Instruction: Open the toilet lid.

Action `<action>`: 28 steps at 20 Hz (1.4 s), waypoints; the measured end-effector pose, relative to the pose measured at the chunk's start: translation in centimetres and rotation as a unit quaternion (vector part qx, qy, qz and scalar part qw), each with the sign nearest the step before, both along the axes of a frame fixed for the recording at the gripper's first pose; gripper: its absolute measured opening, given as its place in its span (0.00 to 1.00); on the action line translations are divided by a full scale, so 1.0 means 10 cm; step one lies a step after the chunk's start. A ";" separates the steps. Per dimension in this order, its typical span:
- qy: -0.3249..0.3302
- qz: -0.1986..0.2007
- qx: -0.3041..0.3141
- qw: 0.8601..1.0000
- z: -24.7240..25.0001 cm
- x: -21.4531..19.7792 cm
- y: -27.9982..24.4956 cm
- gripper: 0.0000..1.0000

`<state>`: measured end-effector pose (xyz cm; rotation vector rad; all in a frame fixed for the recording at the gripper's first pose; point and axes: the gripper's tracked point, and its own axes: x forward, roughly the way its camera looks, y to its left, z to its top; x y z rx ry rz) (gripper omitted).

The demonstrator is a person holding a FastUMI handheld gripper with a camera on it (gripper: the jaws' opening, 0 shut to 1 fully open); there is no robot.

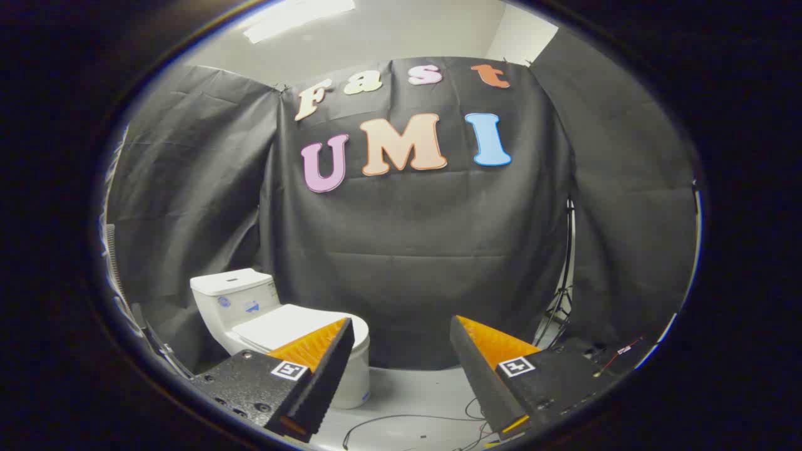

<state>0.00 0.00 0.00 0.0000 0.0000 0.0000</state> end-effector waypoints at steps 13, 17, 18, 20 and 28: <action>-0.105 0.030 0.006 0.994 0.74 1.03 1.07 0.56; -0.104 0.014 0.016 0.994 0.74 0.74 1.66 0.56; -0.107 0.012 0.016 0.994 0.72 0.68 1.78 0.56; -0.107 -0.001 0.018 0.994 0.66 0.54 1.95 0.56; -0.113 -0.046 0.030 0.992 0.52 0.12 2.23 0.56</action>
